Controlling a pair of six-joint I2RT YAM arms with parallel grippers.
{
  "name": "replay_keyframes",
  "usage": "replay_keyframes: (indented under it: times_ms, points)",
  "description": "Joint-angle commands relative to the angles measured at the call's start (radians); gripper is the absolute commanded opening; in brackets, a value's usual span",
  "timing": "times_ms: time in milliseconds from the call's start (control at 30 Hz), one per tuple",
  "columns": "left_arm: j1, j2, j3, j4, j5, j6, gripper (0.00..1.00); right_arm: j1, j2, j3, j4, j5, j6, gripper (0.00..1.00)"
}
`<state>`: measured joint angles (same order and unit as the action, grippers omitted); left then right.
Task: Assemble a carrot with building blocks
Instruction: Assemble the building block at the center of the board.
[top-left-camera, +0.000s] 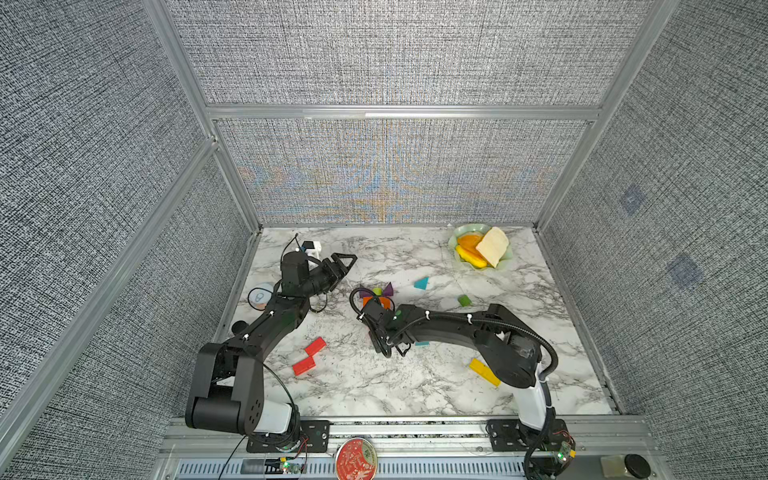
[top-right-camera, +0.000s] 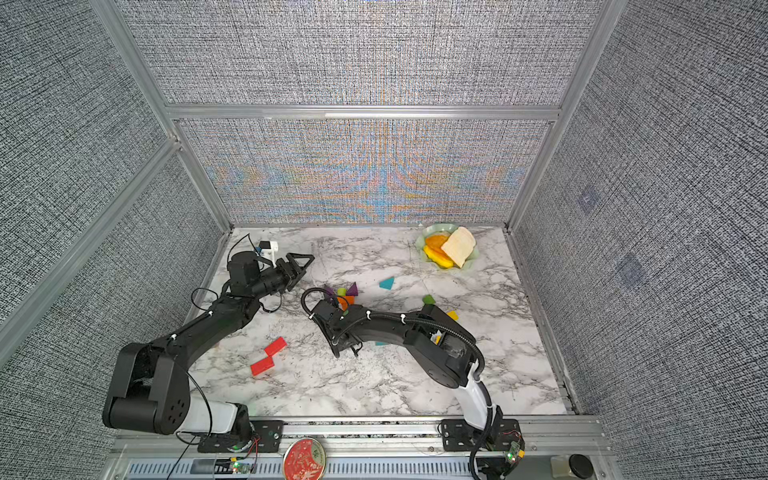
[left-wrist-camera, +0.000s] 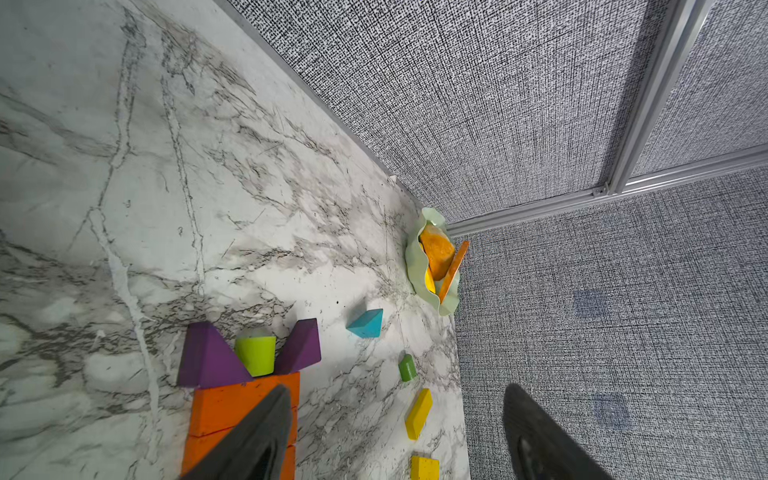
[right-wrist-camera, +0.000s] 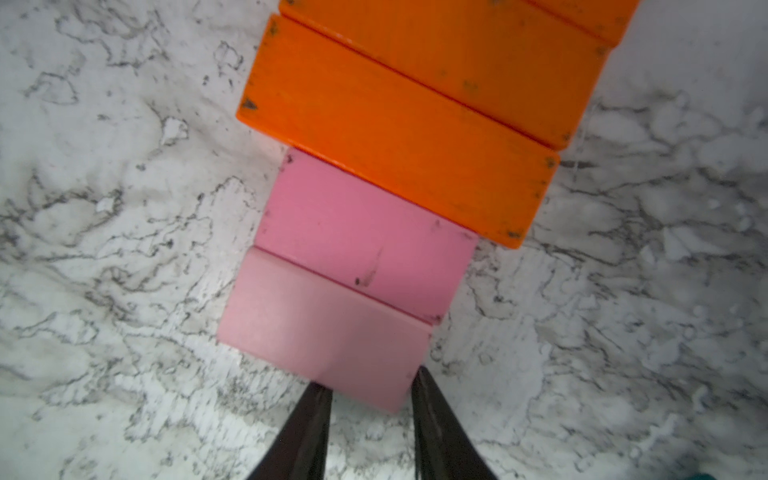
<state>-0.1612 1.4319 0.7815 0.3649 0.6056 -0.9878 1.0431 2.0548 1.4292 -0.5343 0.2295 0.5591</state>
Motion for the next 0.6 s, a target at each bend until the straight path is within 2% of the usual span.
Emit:
replay_keyframes:
  times_ms: [0, 333, 567]
  points:
    - [-0.001, -0.001, 0.003, 0.016, 0.006, 0.004, 0.81, 0.0, 0.0, 0.0, -0.033, 0.03, 0.023, 0.36]
    - [-0.003, 0.002, 0.003, 0.016, 0.006, 0.003, 0.81, 0.012, -0.035, 0.005, -0.036, 0.028, 0.019, 0.37]
    - [-0.005, 0.005, 0.005, 0.019, 0.011, 0.006, 0.81, 0.042, -0.215, 0.004, -0.11, 0.1, 0.041, 0.39]
